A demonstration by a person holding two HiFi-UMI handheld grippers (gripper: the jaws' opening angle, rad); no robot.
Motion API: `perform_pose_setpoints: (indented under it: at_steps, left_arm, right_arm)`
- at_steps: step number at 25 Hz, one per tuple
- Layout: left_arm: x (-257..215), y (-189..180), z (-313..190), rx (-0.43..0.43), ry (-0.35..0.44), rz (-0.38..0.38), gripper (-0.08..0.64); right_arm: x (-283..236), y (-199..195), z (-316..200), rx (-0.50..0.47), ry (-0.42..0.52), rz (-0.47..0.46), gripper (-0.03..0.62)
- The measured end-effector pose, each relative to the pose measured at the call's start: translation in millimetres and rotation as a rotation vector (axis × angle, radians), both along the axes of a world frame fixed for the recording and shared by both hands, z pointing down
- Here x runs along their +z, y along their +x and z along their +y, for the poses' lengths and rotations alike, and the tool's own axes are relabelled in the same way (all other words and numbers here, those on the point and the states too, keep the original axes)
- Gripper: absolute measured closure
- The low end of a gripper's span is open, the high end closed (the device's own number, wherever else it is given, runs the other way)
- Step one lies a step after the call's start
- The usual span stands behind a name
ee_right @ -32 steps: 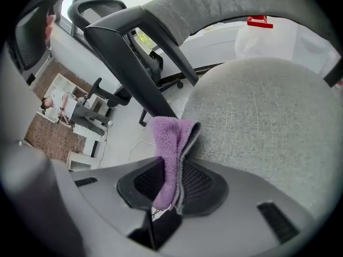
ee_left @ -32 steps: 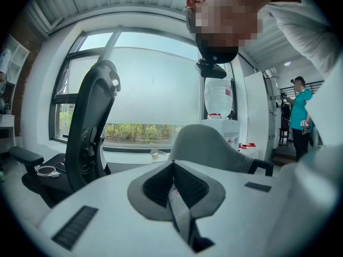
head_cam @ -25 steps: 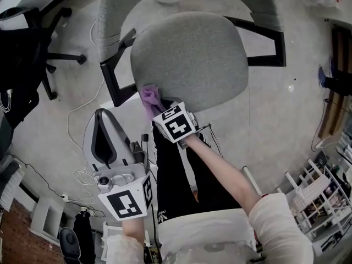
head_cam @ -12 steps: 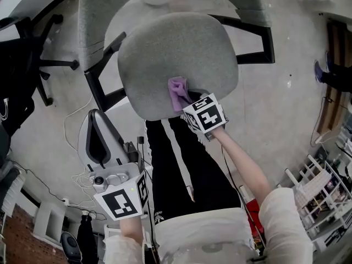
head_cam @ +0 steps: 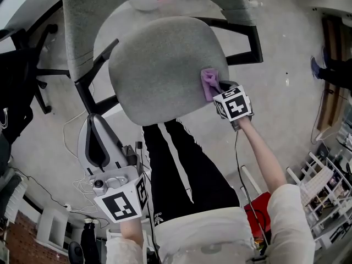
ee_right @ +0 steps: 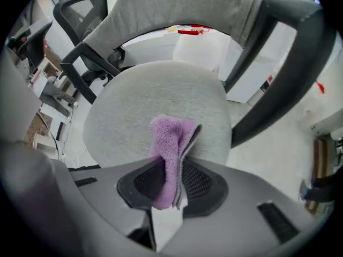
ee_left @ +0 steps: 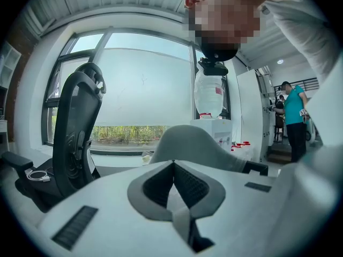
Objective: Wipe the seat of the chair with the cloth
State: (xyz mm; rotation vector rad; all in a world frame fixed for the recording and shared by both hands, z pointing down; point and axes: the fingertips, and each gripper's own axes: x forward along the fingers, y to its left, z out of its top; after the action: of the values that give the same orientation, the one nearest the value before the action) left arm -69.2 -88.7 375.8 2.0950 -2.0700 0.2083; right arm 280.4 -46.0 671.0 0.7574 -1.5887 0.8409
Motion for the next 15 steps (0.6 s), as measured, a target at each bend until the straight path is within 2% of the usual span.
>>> perform_pose_setpoints:
  at_steps: [15]
  left_arm:
    - [-4.0, 15.2, -3.3, 0.003, 0.01, 0.004, 0.548]
  right_arm:
    - [1.8, 79.5, -18.9, 0.04, 0.055, 0.178, 0.502]
